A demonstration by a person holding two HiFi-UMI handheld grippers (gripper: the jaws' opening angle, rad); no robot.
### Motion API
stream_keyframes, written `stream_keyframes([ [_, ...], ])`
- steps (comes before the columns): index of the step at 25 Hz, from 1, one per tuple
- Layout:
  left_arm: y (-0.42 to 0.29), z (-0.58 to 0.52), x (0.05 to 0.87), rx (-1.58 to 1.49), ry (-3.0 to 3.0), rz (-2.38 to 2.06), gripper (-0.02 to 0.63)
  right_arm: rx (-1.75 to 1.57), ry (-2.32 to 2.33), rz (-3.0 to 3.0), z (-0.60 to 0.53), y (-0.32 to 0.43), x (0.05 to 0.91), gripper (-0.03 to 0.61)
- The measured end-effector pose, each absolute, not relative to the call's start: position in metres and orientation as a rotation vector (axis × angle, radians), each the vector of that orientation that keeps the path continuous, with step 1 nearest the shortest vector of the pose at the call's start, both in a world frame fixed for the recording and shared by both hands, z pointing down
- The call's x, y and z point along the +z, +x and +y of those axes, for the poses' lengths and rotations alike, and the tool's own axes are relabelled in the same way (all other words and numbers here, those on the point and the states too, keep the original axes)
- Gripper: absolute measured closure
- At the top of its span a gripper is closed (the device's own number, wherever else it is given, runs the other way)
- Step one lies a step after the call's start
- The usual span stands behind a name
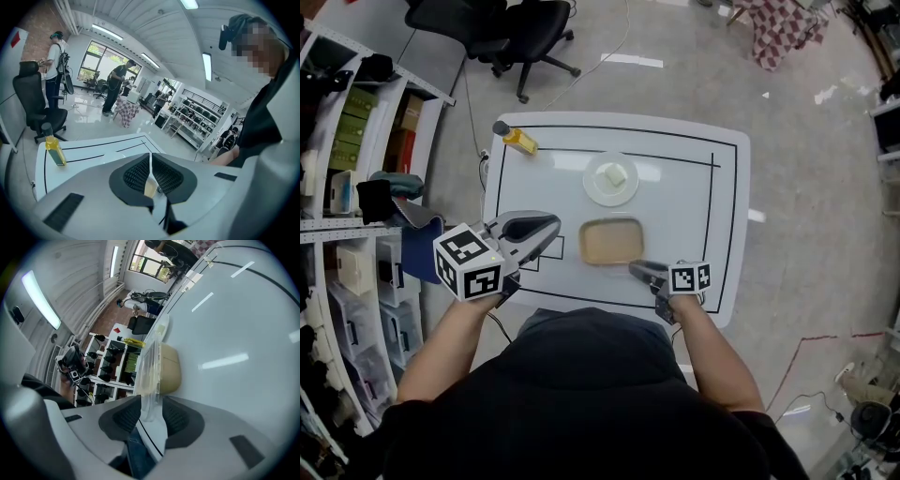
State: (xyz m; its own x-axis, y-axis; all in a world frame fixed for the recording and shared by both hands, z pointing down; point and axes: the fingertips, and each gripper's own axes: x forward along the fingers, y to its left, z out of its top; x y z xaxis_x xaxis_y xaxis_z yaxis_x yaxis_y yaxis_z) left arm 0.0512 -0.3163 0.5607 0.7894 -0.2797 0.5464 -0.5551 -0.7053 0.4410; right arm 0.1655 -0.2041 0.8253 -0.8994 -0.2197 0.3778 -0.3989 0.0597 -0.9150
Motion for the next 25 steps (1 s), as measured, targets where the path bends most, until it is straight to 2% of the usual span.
stream_keyframes([
  [6, 0.047, -0.315, 0.566, 0.595, 2.359, -0.617, 0.583, 1.950, 0.645, -2.180, -0.204, 0.165, 0.827, 0.470],
  [25, 0.039, -0.307, 0.569, 0.570, 2.363, -0.580, 0.583, 1.991, 0.666, -2.174, -0.199, 0.160, 0.818, 0.505],
])
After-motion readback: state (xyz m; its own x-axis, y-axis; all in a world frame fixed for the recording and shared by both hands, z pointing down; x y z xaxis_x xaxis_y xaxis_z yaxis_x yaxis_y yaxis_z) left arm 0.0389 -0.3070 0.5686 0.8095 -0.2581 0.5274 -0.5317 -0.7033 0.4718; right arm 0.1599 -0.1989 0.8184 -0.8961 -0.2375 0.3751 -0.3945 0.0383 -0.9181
